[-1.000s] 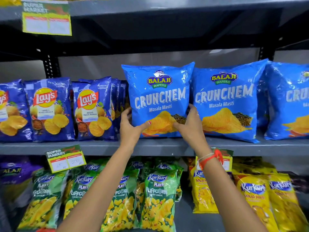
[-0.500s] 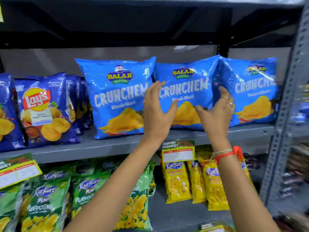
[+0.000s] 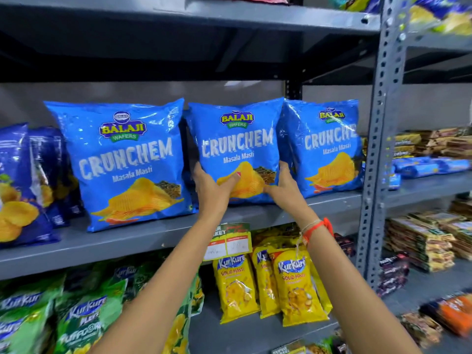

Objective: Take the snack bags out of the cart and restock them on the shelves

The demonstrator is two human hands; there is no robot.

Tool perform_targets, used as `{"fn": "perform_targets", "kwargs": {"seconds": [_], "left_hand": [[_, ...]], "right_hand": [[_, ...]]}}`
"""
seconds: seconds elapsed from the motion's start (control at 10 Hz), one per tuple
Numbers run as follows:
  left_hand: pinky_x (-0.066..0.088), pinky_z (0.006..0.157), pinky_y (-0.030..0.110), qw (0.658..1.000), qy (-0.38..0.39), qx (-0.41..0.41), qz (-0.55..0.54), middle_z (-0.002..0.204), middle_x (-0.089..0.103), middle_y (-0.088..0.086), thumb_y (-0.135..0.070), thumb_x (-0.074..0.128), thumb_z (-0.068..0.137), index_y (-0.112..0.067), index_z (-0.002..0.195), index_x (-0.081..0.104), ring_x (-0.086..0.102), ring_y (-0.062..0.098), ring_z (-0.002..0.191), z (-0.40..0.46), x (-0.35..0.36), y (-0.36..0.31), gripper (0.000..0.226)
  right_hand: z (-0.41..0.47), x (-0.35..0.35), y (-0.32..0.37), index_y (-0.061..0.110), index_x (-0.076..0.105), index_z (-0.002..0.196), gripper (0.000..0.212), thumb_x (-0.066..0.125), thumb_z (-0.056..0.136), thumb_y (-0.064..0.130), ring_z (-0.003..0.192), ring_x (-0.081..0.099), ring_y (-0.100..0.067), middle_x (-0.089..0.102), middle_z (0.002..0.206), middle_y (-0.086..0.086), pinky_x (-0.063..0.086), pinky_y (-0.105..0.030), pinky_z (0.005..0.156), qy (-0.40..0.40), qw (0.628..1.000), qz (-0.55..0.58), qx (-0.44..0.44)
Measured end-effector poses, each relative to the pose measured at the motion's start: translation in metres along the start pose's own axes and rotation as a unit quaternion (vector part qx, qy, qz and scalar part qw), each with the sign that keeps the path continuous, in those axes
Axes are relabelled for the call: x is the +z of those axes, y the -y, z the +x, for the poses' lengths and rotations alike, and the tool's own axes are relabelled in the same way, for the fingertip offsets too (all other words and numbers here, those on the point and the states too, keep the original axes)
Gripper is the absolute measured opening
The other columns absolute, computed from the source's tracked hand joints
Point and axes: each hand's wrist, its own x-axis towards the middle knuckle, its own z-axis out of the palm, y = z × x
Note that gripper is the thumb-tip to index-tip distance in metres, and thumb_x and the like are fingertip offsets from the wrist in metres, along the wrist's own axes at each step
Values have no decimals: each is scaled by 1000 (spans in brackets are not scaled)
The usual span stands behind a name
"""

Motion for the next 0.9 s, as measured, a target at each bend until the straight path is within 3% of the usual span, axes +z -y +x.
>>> {"fn": "perform_targets", "kwargs": {"seconds": [0.1, 0.2, 0.3, 0.4, 0.5, 0.6, 0.7, 0.8, 0.9], "left_hand": [[29, 116, 43, 1000, 19, 19, -14, 153, 23, 8, -25, 74, 75, -12, 146, 11, 27, 23, 140, -14, 6, -1, 96], [29, 114, 37, 1000, 14, 24, -11, 153, 21, 5, -24, 73, 76, -16, 146, 10, 26, 21, 140, -21, 9, 1, 95], [26, 108, 27, 999, 17, 28, -7, 154, 20, 4, -22, 72, 77, -16, 147, 9, 24, 19, 141, -22, 7, 1, 95], [25, 106, 25, 999, 26, 30, -3, 155, 19, 2, -21, 72, 78, -17, 147, 8, 24, 16, 140, -21, 4, 2, 94], [26, 113, 32, 999, 32, 28, 1, 156, 19, 2, -22, 72, 77, -18, 146, 7, 24, 17, 141, -19, 2, 3, 95], [29, 112, 30, 999, 34, 32, -4, 155, 22, 3, -19, 73, 77, -18, 146, 8, 25, 17, 141, -17, 0, 4, 94], [28, 108, 25, 999, 28, 32, -2, 152, 25, 2, -17, 72, 77, -18, 145, 12, 27, 16, 138, -19, 0, 1, 90], [23, 112, 27, 999, 6, 45, 9, 156, 16, 2, -19, 67, 82, -18, 147, 8, 21, 15, 141, -28, -1, -3, 88], [24, 105, 2, 993, -32, 116, -9, 150, 21, -8, -14, 60, 86, -21, 147, 13, 25, 0, 132, -36, -4, -12, 77]], "right_hand": [[11, -6, -6, 8, 25, 139, 64, 57, 85, -3, 123, 44, -19, 44, 119, 2, 40, -39, 102, 6, 1000, 19, 10], [15, -8, -15, 11, 22, 141, 68, 57, 85, 1, 131, 42, -25, 46, 129, -1, 40, -38, 103, 22, 999, 47, 13], [16, -5, -20, 15, 14, 146, 74, 58, 87, 5, 126, 40, -17, 37, 142, -2, 40, -38, 102, 24, 998, 51, 14], [18, -1, -24, 16, 18, 145, 72, 59, 87, 4, 132, 37, -18, 38, 144, -3, 40, -37, 103, 10, 997, 75, 3], [17, 1, -24, 15, 20, 144, 70, 58, 87, 3, 120, 46, -17, 44, 135, -3, 43, -38, 100, 2, 997, 79, 7], [15, 1, -22, 14, 18, 145, 69, 57, 88, 3, 112, 43, -13, 43, 128, 0, 40, -29, 94, 0, 998, 60, -3], [7, -2, -16, 12, 14, 145, 74, 58, 87, 5, 115, 48, -23, 41, 144, -11, 39, -28, 89, -21, 999, 24, -15], [-7, -12, -2, 10, 15, 145, 77, 60, 84, 4, 106, 58, -19, 47, 136, -14, 43, -19, 83, -121, 990, 17, -64], [-23, -37, 21, 11, 31, 135, 61, 60, 83, 2, 100, 61, -4, 58, 115, -8, 48, -20, 97, -278, 935, 158, -150]]}}
